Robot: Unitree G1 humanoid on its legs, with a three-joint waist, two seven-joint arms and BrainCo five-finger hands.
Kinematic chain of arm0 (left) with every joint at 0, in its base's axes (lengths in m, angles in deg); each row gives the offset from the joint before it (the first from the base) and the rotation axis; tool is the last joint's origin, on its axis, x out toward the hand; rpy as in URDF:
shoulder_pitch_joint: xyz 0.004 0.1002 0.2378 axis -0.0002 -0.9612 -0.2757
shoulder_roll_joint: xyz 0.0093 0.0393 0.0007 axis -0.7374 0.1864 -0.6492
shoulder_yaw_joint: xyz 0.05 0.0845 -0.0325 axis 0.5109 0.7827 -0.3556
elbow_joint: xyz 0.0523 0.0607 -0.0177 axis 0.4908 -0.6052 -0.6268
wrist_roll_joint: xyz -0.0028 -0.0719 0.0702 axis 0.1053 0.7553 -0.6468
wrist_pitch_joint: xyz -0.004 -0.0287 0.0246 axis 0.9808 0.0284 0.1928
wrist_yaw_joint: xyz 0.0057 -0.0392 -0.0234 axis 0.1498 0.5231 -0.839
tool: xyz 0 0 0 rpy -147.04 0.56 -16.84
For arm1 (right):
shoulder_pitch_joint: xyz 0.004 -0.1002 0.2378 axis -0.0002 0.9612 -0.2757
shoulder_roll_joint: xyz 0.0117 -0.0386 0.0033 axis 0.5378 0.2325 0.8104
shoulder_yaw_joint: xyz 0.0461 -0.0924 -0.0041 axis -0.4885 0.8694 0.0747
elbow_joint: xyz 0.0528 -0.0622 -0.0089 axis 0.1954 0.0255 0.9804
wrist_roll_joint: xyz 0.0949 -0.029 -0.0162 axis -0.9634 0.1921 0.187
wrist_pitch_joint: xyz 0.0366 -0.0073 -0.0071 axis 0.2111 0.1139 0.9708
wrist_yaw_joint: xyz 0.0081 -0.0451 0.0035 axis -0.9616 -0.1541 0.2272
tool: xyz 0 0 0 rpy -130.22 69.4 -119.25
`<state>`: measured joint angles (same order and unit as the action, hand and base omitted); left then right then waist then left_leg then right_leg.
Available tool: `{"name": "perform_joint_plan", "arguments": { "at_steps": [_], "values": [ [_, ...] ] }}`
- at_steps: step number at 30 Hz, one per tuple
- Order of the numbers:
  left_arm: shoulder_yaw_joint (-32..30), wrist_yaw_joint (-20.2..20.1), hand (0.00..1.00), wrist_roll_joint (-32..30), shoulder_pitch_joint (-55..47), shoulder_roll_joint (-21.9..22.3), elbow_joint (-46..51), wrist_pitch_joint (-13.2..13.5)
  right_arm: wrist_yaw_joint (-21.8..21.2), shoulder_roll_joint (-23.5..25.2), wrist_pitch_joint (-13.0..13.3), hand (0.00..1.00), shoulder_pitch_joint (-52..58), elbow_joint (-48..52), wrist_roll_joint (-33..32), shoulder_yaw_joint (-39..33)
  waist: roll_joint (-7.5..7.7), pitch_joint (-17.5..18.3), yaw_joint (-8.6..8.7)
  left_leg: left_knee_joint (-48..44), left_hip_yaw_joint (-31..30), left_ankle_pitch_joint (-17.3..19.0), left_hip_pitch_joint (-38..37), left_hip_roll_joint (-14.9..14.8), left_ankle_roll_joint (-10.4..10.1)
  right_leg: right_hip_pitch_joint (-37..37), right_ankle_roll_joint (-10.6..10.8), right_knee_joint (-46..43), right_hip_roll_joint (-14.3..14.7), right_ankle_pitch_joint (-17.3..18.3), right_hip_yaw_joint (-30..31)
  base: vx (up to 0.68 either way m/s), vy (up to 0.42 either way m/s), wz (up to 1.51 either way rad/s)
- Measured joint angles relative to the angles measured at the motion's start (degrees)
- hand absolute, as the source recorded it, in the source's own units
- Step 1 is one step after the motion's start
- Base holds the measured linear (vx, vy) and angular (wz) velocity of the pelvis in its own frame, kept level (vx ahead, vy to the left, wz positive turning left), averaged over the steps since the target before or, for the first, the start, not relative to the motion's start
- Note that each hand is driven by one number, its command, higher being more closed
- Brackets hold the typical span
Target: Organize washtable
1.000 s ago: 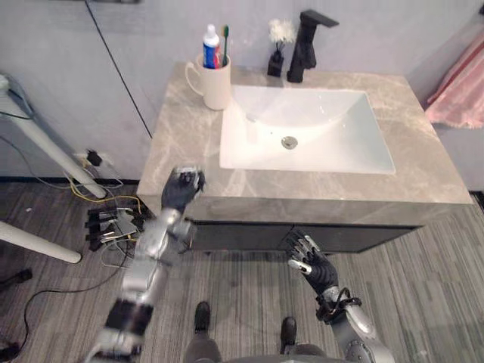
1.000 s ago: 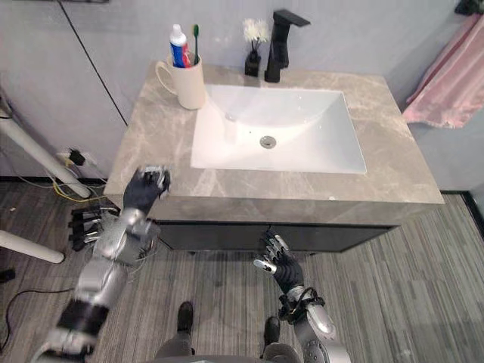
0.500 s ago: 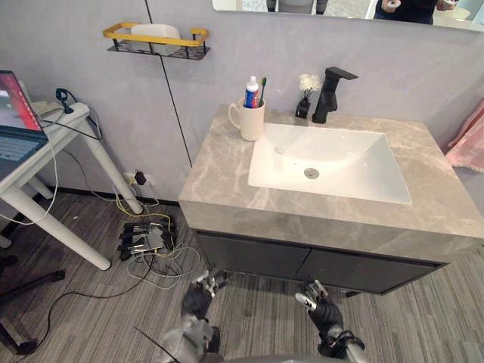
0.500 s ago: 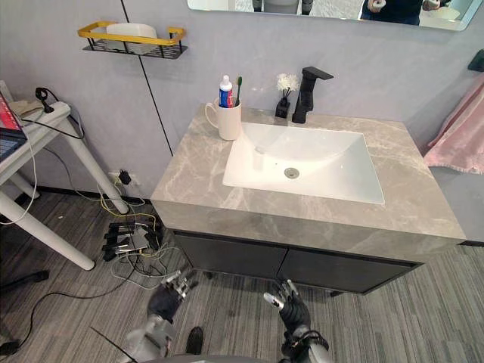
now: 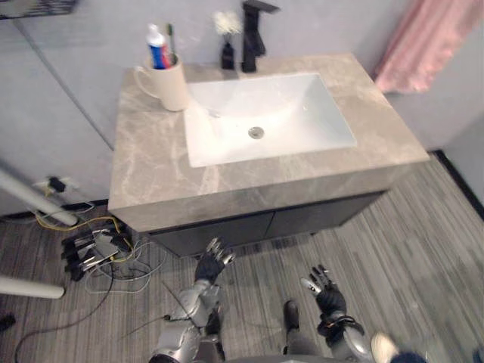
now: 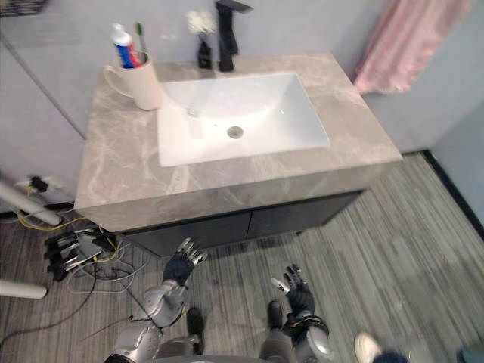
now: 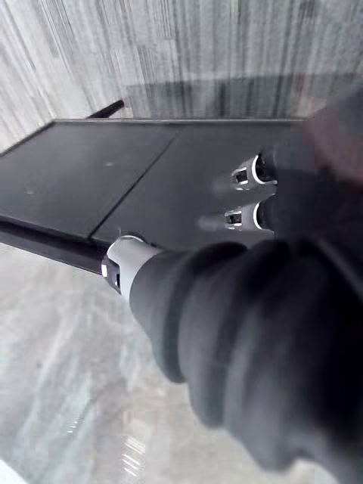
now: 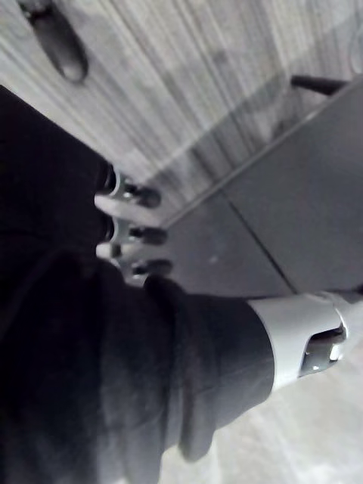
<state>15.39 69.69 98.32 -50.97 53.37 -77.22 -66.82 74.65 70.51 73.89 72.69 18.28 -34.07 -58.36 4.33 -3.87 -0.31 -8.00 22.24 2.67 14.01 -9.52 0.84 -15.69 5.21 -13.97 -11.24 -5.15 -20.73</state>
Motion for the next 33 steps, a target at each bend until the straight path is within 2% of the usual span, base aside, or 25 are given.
{"name": "perform_joint_plan", "arguments": {
  "at_steps": [1, 2, 3, 4, 5, 6, 8, 10, 13, 14, 16, 17, 18, 19, 20, 21, 22, 24, 26, 27, 28, 30, 31, 32, 33],
  "values": [
    [-0.67, -0.03, 0.0, -0.12, 0.73, 0.98, -0.58, -0.28, 0.04, -0.1, -0.1, 0.0, -2.36, -1.75, -0.29, 0.93, 0.32, 0.39, -0.66, 0.99, 4.99, -0.6, -1.49, -0.84, 0.7, -0.32, -6.49, -11.74, -2.22, 7.62, -5.71, 0.0, 0.064, -1.52],
    [-0.74, -0.02, 0.0, -0.14, 0.56, 1.11, -0.19, -0.26, -0.01, -0.35, -0.18, 0.0, -3.52, -2.34, -0.34, 2.0, 0.43, 0.52, -0.82, 1.41, 6.31, -0.88, -2.25, -0.8, 1.07, 0.79, -6.33, -16.66, -3.56, 9.94, -8.48, 0.07, 0.084, -1.47],
    [-0.95, -0.08, 0.0, -0.17, -0.05, 0.99, 0.4, -0.23, -0.28, -0.74, -0.22, 0.0, -6.01, -3.52, -0.44, 4.53, 0.73, 0.83, -1.41, 1.19, 9.68, -1.2, -2.47, -0.7, 1.13, 4.05, -4.75, -19.54, -5.28, 11.73, -12.57, 0.05, 0.08, -1.52],
    [-1.39, -0.07, 0.0, -0.28, -0.35, 0.97, 0.34, -0.26, -0.51, -0.87, -0.23, 0.0, -8.16, -3.58, -0.78, 6.73, 1.47, 1.33, -3.22, 0.79, 13.63, -1.05, -1.92, -0.83, 1.36, 7.31, -3.68, -17.3, -6.07, 11.8, -15.7, -0.01, 0.032, -1.61],
    [-1.66, -0.05, 0.0, -0.3, -0.35, 0.96, 0.22, -0.31, -0.9, -0.86, -0.23, 0.0, -9.47, -3.58, -0.88, 7.55, 1.69, 1.48, -3.8, 0.47, 15.53, -1.01, -1.54, -0.91, 1.41, 8.9, -2.76, -14.42, -6.06, 11.08, -17.09, -0.06, -0.033, -1.6],
    [-2.25, -0.02, 0.0, -0.39, -0.33, 0.95, 0.1, -0.35, -1.51, -0.98, -0.25, 0.0, -12.28, -3.43, -1.09, 8.88, 2.49, 2.01, -4.26, -0.65, 18.71, -0.94, -0.42, -1.25, 1.52, 11.58, -0.2, -6.25, -4.87, 10.95, -19.46, -0.11, -0.164, -1.36],
    [-2.11, -0.05, 0.0, -0.61, 0.19, 1.31, -0.69, -0.85, -1.6, -1.8, -0.22, 0.0, -14.19, -2.1, -2.03, 9.86, 1.53, 1.34, -4.79, -2.16, 22.24, -0.94, -0.24, -1.7, 1.52, 14.04, 0.52, 3.79, -2.44, 11.26, -21.21, -0.12, -0.208, -0.99],
    [-2.14, 0.08, 0.0, -1.73, 0.84, 2.4, -1.87, -0.81, -1.58, -4.02, -0.19, 0.0, -10.57, 1.45, -2.09, 9.81, 0.06, 1.21, -4.43, -5.96, 22.82, -0.71, -0.95, -3.98, 1.17, 18.11, 1.54, 11.64, 1.14, 10.15, -20.28, -0.12, -0.18, -0.41],
    [-2.05, 1.14, 0.0, -2.0, 0.26, 2.77, -2.17, -0.46, -2.12, -5.48, 0.11, 0.0, -5.52, 4.27, -3.42, 9.45, -0.85, 0.74, -3.65, -8.46, 21.88, -0.51, -2.88, -8.72, 0.62, 19.74, 0.04, 12.49, 4.68, 9.53, -17.58, -0.16, -0.096, -0.43],
    [-2.02, 1.22, 0.0, -1.99, 0.19, 2.79, -2.56, -0.33, -2.11, -5.6, 0.12, 0.0, -4.61, 4.59, -3.99, 9.04, -0.93, 0.7, -3.63, -8.49, 20.44, -0.52, -2.99, -9.16, 0.61, 19.7, -0.41, 12.5, 5.21, 9.55, -16.59, -0.15, -0.059, -0.61],
    [-1.85, 1.24, 0.0, -2.01, 0.06, 3.39, -3.21, -0.32, -2.08, -5.95, 0.17, 0.0, -3.29, 5.61, -5.56, 8.46, -1.09, -0.85, -3.52, -8.86, 12.18, 0.14, -3.61, -9.48, -0.13, 19.53, -1.76, 12.2, 6.37, 9.92, -12.37, -0.12, -0.049, -1.06],
    [-1.26, 1.24, 0.0, -2.08, -0.15, 3.65, -3.56, -0.33, -2.1, -5.93, 0.15, 0.0, -3.52, 5.8, -6.46, 7.84, -1.98, -2.17, -3.74, -8.05, 4.13, 3.81, -4.45, -8.52, -4.18, 19.34, -2.58, 11.39, 7.35, 10.25, -8.05, -0.17, 0.065, -1.92],
    [-0.73, 1.28, 0.0, -2.09, -0.46, 3.58, -3.89, -0.42, -2.14, -5.46, 0.11, 0.0, -4.26, 5.74, -7.31, 7.65, -2.25, -3.41, -4.02, -8.44, -5.16, 6.47, -4.74, -5.57, -6.17, 17.57, -3.41, 9.66, 7.83, 10.25, -3.33, -0.16, 0.09, -2.03],
    [-0.58, 1.29, 0.0, -2.11, -0.88, 3.42, -3.9, -0.45, -2.34, -5.41, 0.13, 0.0, -4.55, 5.77, -7.68, 7.7, -2.31, -3.47, -4.21, -8.92, -9.27, 6.96, -4.77, -4.16, -5.89, 16.86, -3.76, 8.71, 8.35, 10.35, -0.61, -0.14, 0.117, -2.53],
    [-0.63, 1.37, 0.0, -2.15, -1.62, 2.45, -3.86, -0.46, -2.66, -4.41, 0.21, 0.0, -4.83, 5.85, -7.72, 8.02, -2.53, -3.57, -4.46, -12.09, -17.44, 9.84, -5.13, -1.87, -5.53, 14.38, -4.42, 7.1, 10.15, 10.26, 6.14, -0.08, 0.052, -2.12],
    [-0.58, 1.38, 0.0, -2.15, -1.71, 2.15, -3.8, -0.47, -2.68, -4.11, 0.21, 0.0, -4.83, 5.85, -7.72, 8.02, -2.64, -3.68, -4.48, -13.56, -20.39, 10.84, -5.37, -1.19, -4.74, 13.8, -4.69, 6.71, 10.88, 10.16, 8.49, -0.06, 0.033, -2.47],
    [-0.6, 1.38, 0.0, -2.6, -1.7, 1.91, -3.46, -0.47, -2.8, -3.9, 0.2, 0.0, -4.88, 5.84, -7.37, 8.02, -2.76, -3.84, -4.73, -16.42, -26.12, 11.53, -5.42, -0.53, -4.02, 13.14, -5.25, 5.88, 12.32, 9.76, 13.19, 0.0, -0.021, -1.72],
    [-0.56, 1.31, 0.0, -4.08, -2.99, 2.12, -0.31, -0.45, -3.71, -4.22, 0.23, 0.0, -5.69, 5.86, -6.55, 8.04, -3.32, -4.1, -4.73, -22.39, -30.44, 12.41, -5.6, -0.28, -4.35, 12.24, -5.64, 5.29, 14.29, 8.76, 20.79, 0.03, -0.031, -2.23],
    [-0.43, 1.03, 0.0, -4.44, -4.75, 2.21, 4.61, -0.35, -4.03, -4.66, 0.33, 0.0, -6.96, 5.91, -6.4, 8.03, -4.52, -4.26, -4.16, -28.36, -34.3, 15.58, -5.38, -0.09, -5.34, 11.59, -6.12, 5.15, 16.95, 8.37, 28.81, -0.04, 0.129, -2.32],
    [-0.47, 0.92, 0.0, -4.45, -5.71, 2.26, 7.46, -0.3, -4.04, -4.68, 0.73, 0.0, -7.7, 5.92, -6.46, 7.53, -5.67, -3.55, -3.77, -28.96, -38.2, 17.91, -5.44, 1.09, -5.95, 10.14, -6.32, 4.96, 18.67, 8.05, 34.0, -0.06, 0.218, -2.12],
    [-0.55, 0.78, 0.0, -4.45, -6.0, 2.21, 9.36, -0.26, -3.98, -4.67, 1.1, 0.0, -8.3, 5.95, -6.47, 7.18, -6.4, -3.13, -3.54, -28.07, -41.12, 19.13, -5.43, 2.36, -6.41, 9.0, -6.58, 4.65, 19.38, 7.86, 37.77, -0.07, 0.269, -2.39],
    [-0.6, 0.01, 0.0, -4.45, -5.87, 3.06, 12.54, -0.12, -3.9, -4.69, 1.82, 0.0, -8.34, 6.09, -6.52, 6.75, -6.63, -2.89, -3.36, -21.03, -45.69, 21.4, -6.78, 5.66, -5.24, 6.19, -6.44, 3.6, 20.52, 7.88, 45.57, -0.07, 0.307, -2.11],
    [-0.8, -0.07, 0.0, -4.45, -5.61, 3.0, 13.32, -0.13, -3.81, -4.3, 1.72, 0.0, -7.28, 6.79, -6.53, 6.74, -5.55, -2.5, -3.17, -19.82, -44.58, 21.47, -8.47, 8.35, -4.18, 5.35, -5.76, 3.41, 20.22, 7.46, 49.67, -0.01, 0.265, -1.55],
    [-0.97, -0.01, 0.0, -4.47, -5.68, 3.03, 13.93, -0.12, -3.8, -4.16, 1.73, 0.0, -6.49, 7.91, -6.6, 6.87, -5.43, -2.47, -3.0, -20.29, -44.14, 20.94, -8.77, 9.21, -3.26, 5.3, -4.43, 3.48, 20.07, 6.44, 51.3, 0.02, 0.268, -1.5],
    [-1.16, 0.1, 0.0, -4.49, -5.83, 3.03, 15.26, -0.03, -3.9, -3.85, 1.66, 0.0, -6.05, 8.51, -6.76, 6.87, -5.29, -2.39, -2.84, -22.27, -44.89, 20.84, -9.45, 11.02, -3.06, 5.25, -1.65, 3.6, 19.9, 5.19, 54.14, 0.06, 0.255, -1.49]
  ]
}}
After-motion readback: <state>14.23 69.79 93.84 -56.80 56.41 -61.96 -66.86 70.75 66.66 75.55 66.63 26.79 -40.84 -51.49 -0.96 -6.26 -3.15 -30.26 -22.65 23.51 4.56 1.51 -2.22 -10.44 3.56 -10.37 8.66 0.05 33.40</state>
